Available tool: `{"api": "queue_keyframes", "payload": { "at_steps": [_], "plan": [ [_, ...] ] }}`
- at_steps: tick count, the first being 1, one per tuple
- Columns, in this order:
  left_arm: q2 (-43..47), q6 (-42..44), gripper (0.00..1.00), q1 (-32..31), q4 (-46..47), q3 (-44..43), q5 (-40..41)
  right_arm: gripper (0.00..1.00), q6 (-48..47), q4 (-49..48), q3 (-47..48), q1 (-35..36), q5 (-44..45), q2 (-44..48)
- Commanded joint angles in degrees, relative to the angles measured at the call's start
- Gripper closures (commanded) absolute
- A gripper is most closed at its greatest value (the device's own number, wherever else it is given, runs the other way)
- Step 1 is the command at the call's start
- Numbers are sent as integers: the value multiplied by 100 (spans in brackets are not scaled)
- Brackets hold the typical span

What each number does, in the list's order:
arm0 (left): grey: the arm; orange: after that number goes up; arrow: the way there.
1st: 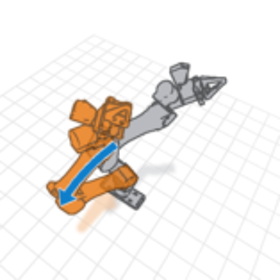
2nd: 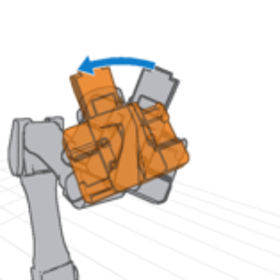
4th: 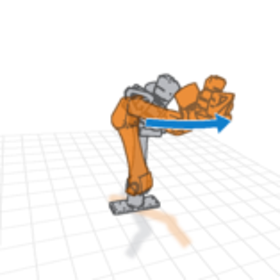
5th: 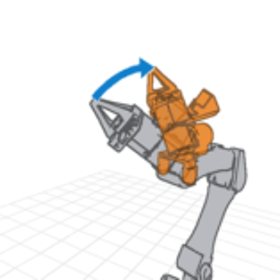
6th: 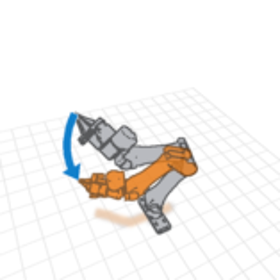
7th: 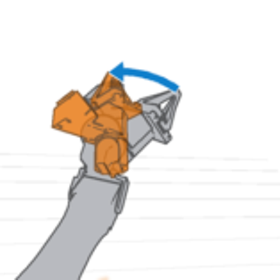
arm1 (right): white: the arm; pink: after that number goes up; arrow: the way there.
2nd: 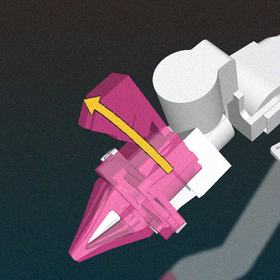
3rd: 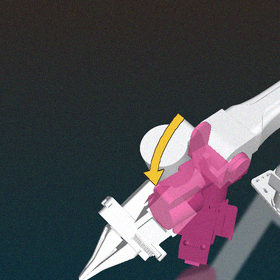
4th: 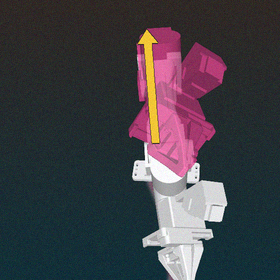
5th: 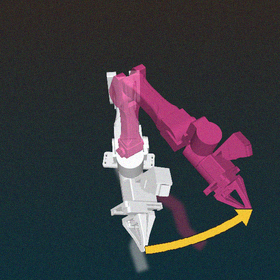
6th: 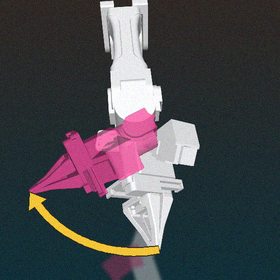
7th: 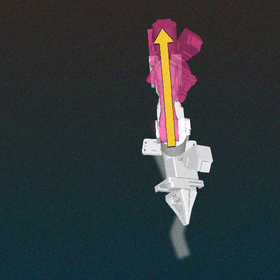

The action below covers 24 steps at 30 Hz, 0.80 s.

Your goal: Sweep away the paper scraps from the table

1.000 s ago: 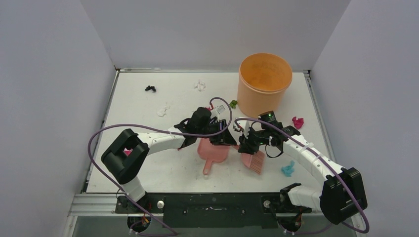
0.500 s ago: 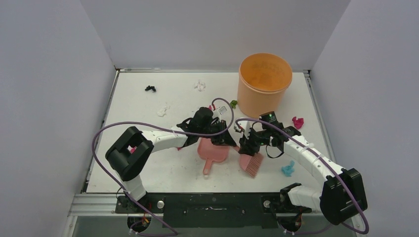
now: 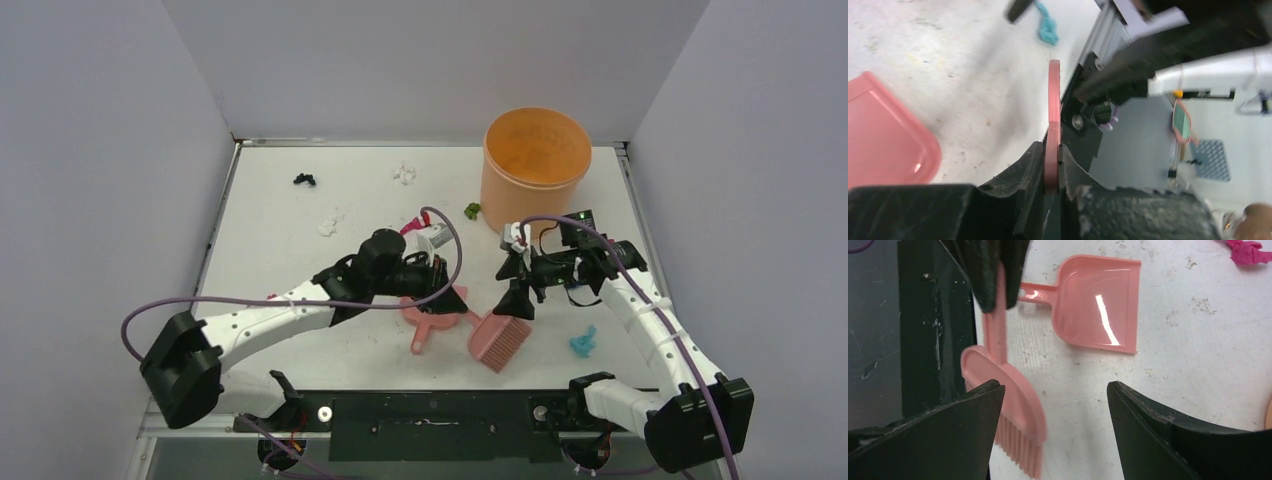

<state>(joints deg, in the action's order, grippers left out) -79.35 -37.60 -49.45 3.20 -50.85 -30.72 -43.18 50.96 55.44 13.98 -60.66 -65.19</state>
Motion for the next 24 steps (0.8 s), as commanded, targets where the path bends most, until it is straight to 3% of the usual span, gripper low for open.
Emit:
{"api": "queue_keyframes", "payload": {
  "at_steps": [1, 7, 13, 18, 24],
  "plan": [
    [1007, 1083, 100, -505, -99, 386, 403, 23, -655, 486, -283, 105, -491, 478],
    [1829, 1314, 100, -754, -147, 676, 918, 24, -1121, 1029, -288, 279, -813, 649],
    [2081, 1281, 100, -780, 505, 999, 1191, 29, -1578, 1440, -257, 495, -871, 454],
    [2084, 1247, 100, -801, 1146, 1275, 1162, 38, -1486, 1348, -253, 631, -886, 307],
    [2167, 1288, 100, -828, 1453, 1484, 1395, 60, -829, 832, -319, 642, -787, 262]
  ]
}}
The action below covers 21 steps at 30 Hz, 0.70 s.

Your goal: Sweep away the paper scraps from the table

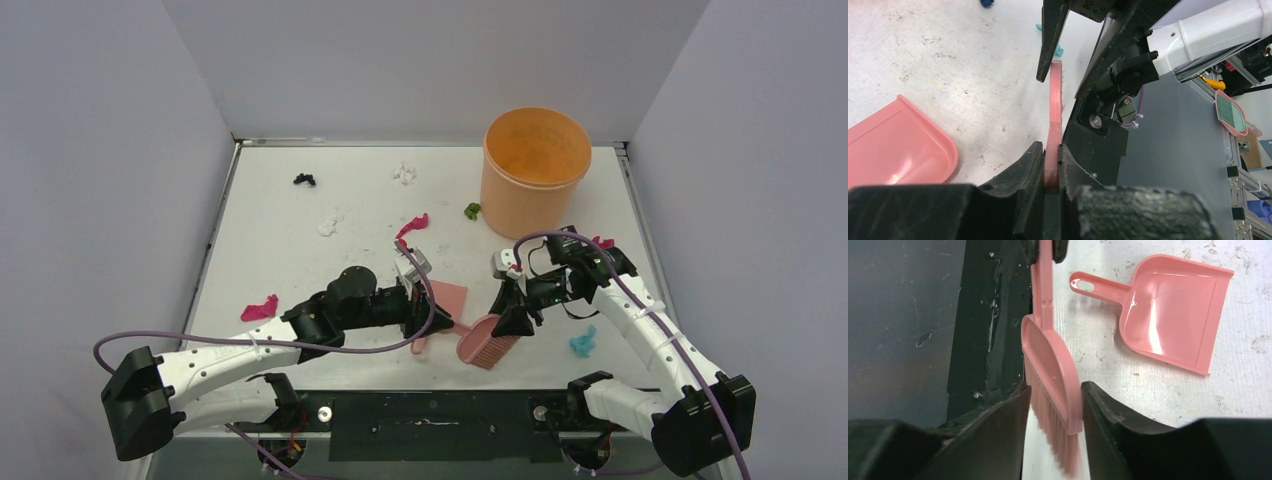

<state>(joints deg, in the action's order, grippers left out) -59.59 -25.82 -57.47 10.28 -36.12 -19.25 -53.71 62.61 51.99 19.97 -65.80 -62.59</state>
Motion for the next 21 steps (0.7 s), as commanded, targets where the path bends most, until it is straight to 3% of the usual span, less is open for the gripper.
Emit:
{"api": "queue_keyframes", "payload": {
  "at_steps": [1, 12, 14, 16, 18, 21],
  "plan": [
    [207, 146, 100, -27, 756, 23, 259, 63, 237, -341, 29, 48, -269, -7],
    [617, 514, 100, -180, 708, 70, 125, 66, 396, -296, 158, 376, -43, -161],
    [804, 655, 100, -248, 720, 118, 142, 74, 344, -164, 334, 611, 90, -285],
    [947, 780, 98, -285, 554, 93, 209, 88, 335, -76, 554, 750, 163, -381],
    [1018, 973, 83, -298, 41, -80, 343, 94, 306, 39, 837, 793, 223, -445],
    [1173, 1342, 68, -367, -961, -387, 521, 95, 139, 371, 1391, 879, 469, -551]
  ]
}}
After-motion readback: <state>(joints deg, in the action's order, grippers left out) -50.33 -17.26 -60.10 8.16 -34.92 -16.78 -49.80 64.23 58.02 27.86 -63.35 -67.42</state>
